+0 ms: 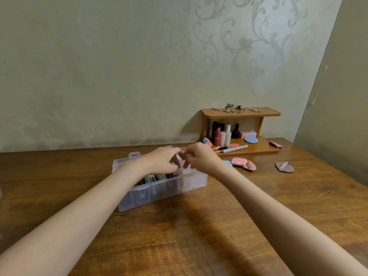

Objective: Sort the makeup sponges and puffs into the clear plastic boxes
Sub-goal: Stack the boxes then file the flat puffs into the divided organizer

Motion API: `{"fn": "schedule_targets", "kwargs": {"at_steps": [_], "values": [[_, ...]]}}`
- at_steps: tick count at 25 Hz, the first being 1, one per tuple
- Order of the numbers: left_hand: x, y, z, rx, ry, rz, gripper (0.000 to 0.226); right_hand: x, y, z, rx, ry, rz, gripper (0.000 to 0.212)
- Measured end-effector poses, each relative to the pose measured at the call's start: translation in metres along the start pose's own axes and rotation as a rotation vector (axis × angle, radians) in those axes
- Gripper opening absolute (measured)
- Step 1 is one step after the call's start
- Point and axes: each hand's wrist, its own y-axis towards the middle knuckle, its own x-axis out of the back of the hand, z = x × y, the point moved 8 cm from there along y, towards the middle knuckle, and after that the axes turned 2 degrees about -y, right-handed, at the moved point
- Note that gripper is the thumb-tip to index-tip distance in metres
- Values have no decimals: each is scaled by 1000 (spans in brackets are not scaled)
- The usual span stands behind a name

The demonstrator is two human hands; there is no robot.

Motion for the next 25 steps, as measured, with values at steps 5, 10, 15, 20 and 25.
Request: {"fn": "schedule_targets", "kwargs": {"at_steps": [5,10,15,20,25], "values": [[-5,5,-10,-52,178,63,28,22,5,-80,-205,-295,-21,28],[-4,5,-10,-79,187,46,26,-19,-18,-122,-292,-446,289,37],[-7,5,-3,-94,167,37,24,23,-12,-72,-177,-378,-72,25],[-5,4,5,-35,58,2,17,39,-8,24,144,-280,-217,24],[-6,5,2,-6,133,5,21,-11,-17,19,109,-356,-77,23]]}}
